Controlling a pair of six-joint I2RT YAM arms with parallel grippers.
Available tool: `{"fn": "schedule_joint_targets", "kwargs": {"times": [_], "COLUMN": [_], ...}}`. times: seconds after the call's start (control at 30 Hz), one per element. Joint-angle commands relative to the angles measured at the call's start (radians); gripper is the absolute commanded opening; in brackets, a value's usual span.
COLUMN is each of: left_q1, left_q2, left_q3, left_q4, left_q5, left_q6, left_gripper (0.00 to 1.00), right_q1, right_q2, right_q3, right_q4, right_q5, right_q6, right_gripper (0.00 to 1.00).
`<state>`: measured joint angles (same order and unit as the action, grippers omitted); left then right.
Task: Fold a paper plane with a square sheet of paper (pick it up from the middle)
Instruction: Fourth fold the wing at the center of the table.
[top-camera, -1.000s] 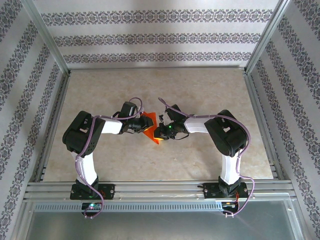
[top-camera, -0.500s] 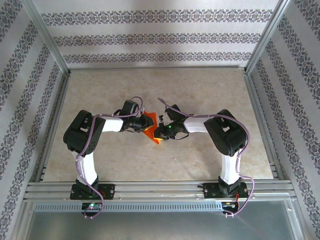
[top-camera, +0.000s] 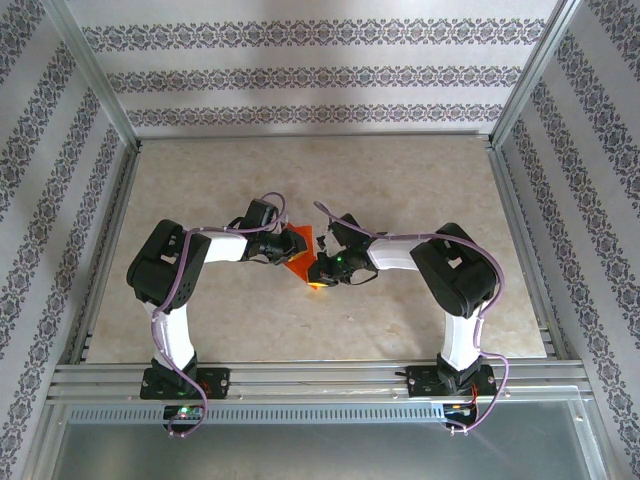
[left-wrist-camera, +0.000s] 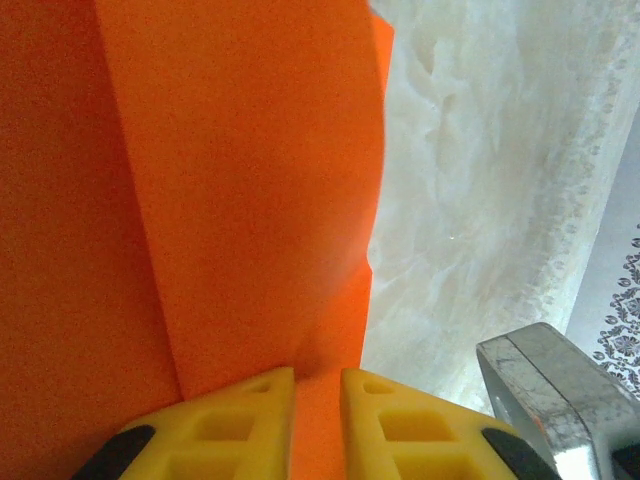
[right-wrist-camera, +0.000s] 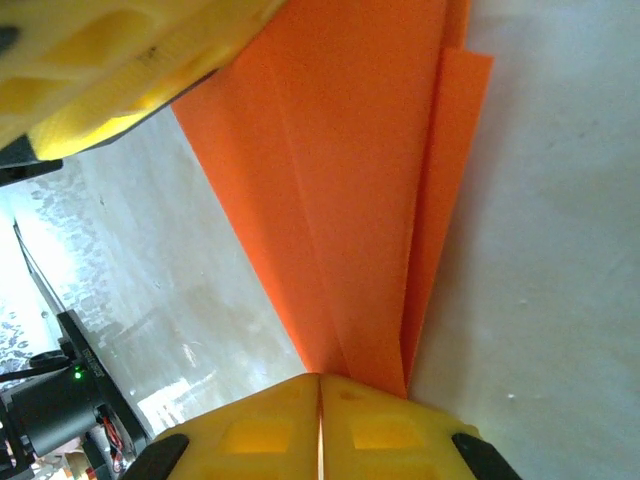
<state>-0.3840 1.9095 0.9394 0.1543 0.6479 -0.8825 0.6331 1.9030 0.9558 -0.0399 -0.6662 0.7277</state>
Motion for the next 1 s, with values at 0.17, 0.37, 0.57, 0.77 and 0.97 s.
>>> {"fn": "schedule_joint_targets", "kwargs": {"times": [0.17, 0.37, 0.57, 0.77, 0.97], "left_q1": [0.010, 0.008, 0.009, 0.009, 0.009], "left_q2": [0.057, 0.053, 0.051, 0.051, 0.049], "left_q3": [-0.009, -0.009, -0.008, -0.009, -0.007], "left_q4": [-0.137, -0.144, -0.140, -0.134, -0.133], "left_q5": [-0.071, -0.074, -0.068, -0.064, -0.058], "left_q6": [0.020, 0.020, 0.011, 0.001, -0.001], "left_gripper": [0.20, 0.20, 0.20, 0.20, 0.20], "right_q1": [0.011, 0.012, 0.009, 0.025, 0.048], "right_q2": [-0.043, -0.123, -0.170, -0.100, -0.040], "right_q3": [-0.012, -0.054, -0.033, 0.024, 0.060], "right_q4": [-0.045, -0.020, 0.003, -0.001, -0.010], "right_q5": [0.038, 0.072, 0.171, 0.202, 0.181], "right_q6": [-0.016, -0.001, 0.008, 0.009, -0.002], "right_gripper": [0.10, 0.10, 0.10, 0.10, 0.09]}}
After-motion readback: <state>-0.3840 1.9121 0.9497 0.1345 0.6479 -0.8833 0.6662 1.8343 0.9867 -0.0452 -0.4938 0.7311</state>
